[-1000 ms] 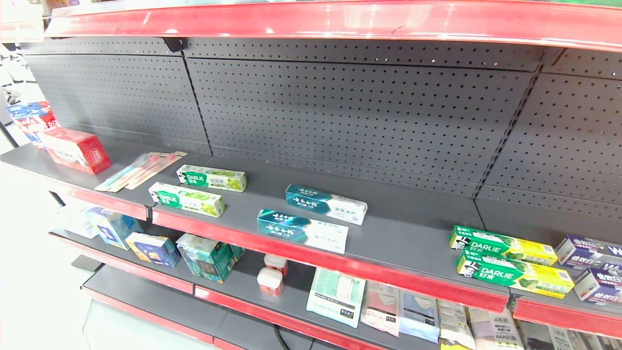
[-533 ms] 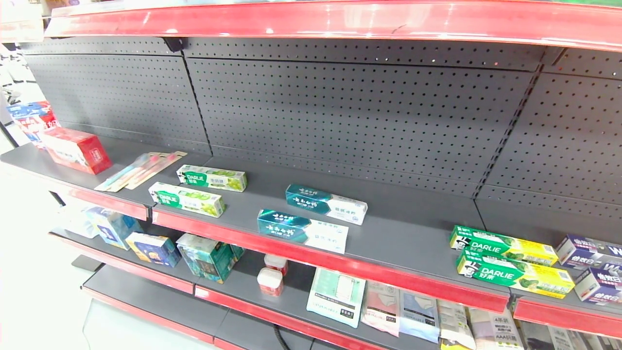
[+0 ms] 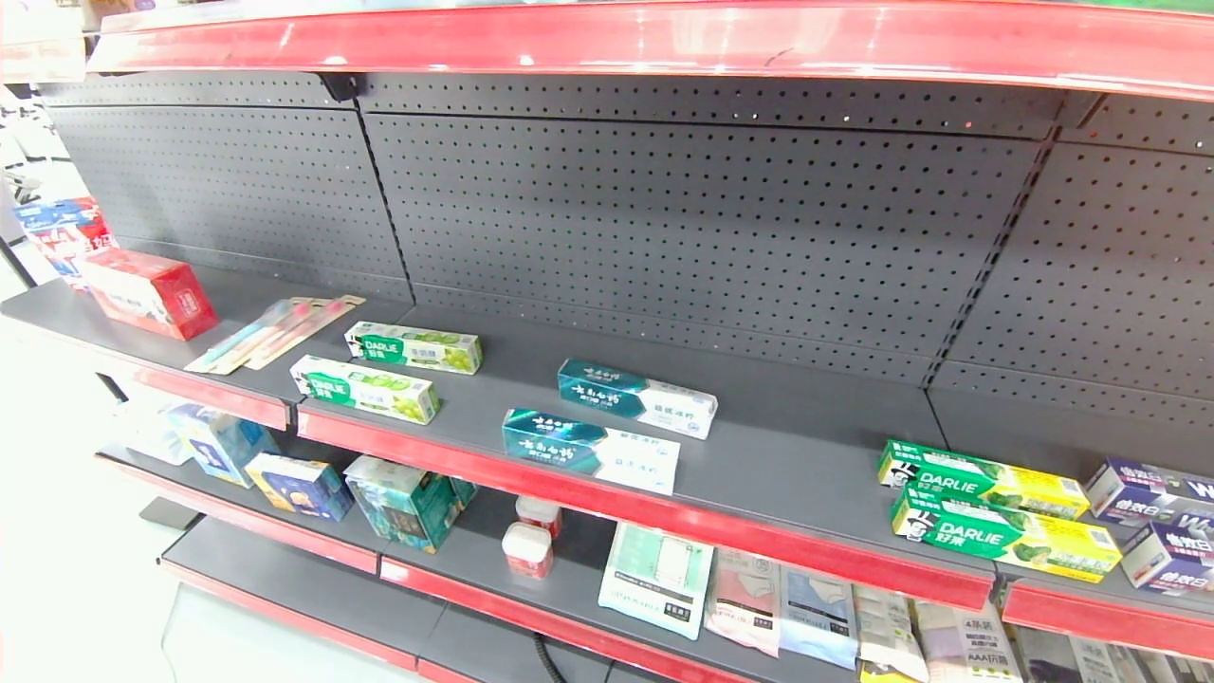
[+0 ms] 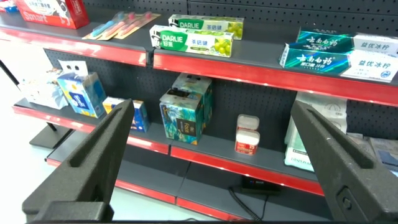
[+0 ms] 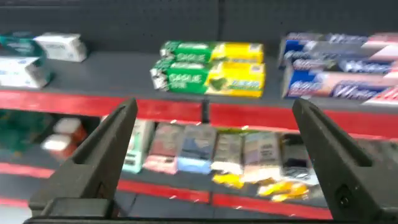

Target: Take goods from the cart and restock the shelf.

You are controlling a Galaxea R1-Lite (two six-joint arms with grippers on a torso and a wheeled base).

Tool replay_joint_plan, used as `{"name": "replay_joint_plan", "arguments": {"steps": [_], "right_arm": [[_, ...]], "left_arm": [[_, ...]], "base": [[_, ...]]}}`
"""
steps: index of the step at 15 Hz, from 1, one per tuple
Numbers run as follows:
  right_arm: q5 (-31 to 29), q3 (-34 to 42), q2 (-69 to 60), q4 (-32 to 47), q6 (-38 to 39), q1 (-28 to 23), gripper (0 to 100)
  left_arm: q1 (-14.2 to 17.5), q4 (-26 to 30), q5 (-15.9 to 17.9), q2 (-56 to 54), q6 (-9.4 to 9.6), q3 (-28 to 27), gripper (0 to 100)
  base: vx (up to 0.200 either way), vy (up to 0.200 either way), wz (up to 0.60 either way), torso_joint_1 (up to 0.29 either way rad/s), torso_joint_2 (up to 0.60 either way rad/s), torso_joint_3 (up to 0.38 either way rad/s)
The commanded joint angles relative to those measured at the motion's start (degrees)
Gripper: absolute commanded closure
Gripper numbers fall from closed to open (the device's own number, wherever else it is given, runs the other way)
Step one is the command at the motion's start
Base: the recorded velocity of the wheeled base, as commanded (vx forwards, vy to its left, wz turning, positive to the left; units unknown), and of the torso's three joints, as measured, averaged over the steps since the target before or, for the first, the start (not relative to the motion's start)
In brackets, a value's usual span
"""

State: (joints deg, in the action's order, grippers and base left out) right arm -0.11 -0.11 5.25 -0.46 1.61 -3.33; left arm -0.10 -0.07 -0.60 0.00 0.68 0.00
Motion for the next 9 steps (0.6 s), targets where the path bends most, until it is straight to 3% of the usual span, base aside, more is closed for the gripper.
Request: {"name": "replay_joint_plan", "arguments": {"steps": [1, 4, 9], "right_arm": [[2.0, 0.1, -0.7, 0.4, -3.8, 6.1, 0], [1.2, 0.1, -5.3, 0.4, 0.3, 3.2, 0], [0.3, 0.1, -5.2, 0.5, -1.3, 3.2, 0]], "left_arm": [[0.0, 0.0, 0.0, 0.0, 0.02, 0.0, 0], [0.0, 0.0, -0.1, 0.0, -0.16, 0.0, 0], [0.0, 0.0, -0.1, 0.0, 0.11, 0.0, 0]], "base": [[0.0, 0.0, 0.0, 0.0, 0.0, 0.0], [0.0, 0.0, 0.0, 0.0, 0.0, 0.0], [0.0, 0.0, 0.0, 0.0, 0.0, 0.0]]}}
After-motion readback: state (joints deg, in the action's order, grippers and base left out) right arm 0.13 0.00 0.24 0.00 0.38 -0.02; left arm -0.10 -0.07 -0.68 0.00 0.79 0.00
